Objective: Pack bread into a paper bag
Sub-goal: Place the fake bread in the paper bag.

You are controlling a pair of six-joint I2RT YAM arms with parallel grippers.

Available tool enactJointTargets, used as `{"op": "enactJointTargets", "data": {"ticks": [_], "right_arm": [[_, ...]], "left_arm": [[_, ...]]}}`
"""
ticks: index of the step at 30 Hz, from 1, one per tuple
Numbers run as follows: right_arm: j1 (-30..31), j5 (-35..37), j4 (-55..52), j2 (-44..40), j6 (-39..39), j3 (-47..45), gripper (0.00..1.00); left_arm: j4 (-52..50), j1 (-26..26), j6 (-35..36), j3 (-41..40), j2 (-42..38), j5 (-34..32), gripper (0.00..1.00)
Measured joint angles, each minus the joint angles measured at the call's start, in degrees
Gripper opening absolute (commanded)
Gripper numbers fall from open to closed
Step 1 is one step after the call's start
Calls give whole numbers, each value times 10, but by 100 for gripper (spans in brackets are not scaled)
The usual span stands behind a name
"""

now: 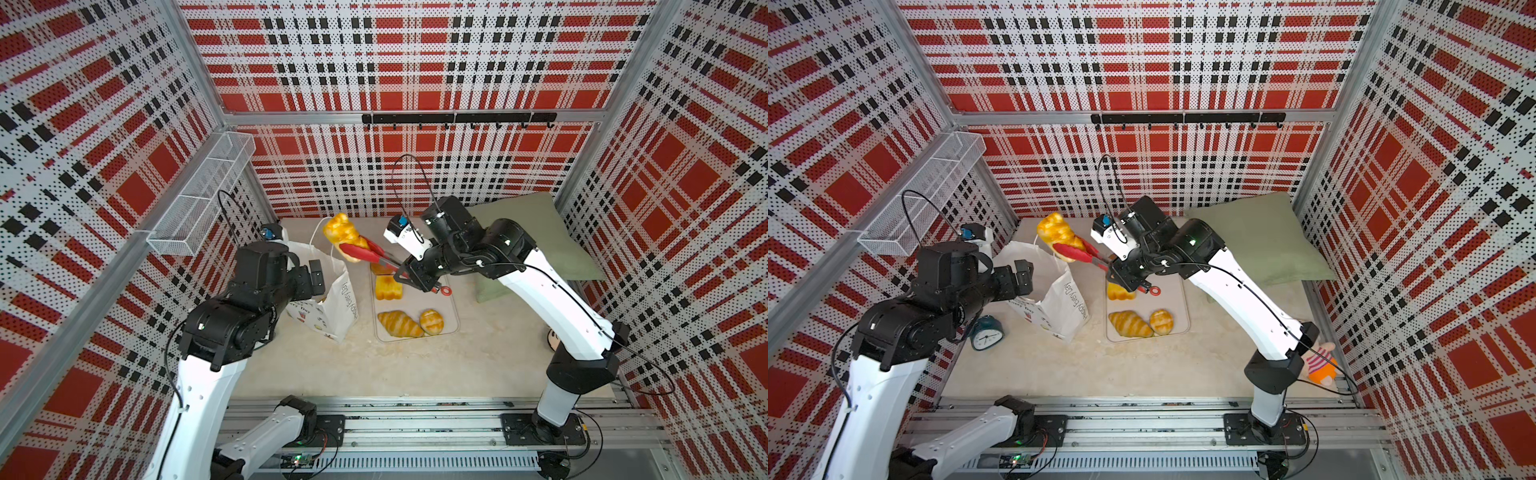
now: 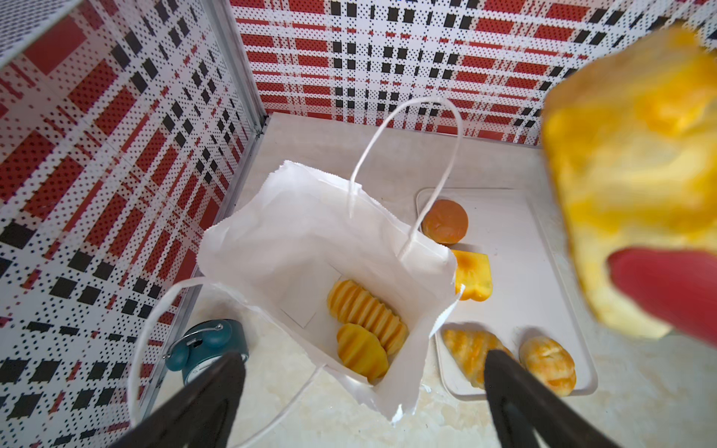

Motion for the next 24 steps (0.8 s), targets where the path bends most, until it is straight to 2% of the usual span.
{"op": "enactJointTargets", "data": {"ticks": [5,17,24], "right_arm": [[27,-14,-1,38,-2,0,25],[34,-23,2,79,-1,33,25],[34,-28,18,117,0,57,34]], "left_arm": [[0,9,-4,-1,-12,10,99],[0,12,-8,-18,-20,22,99],[3,12,-5,-30,-19,36,99]]}}
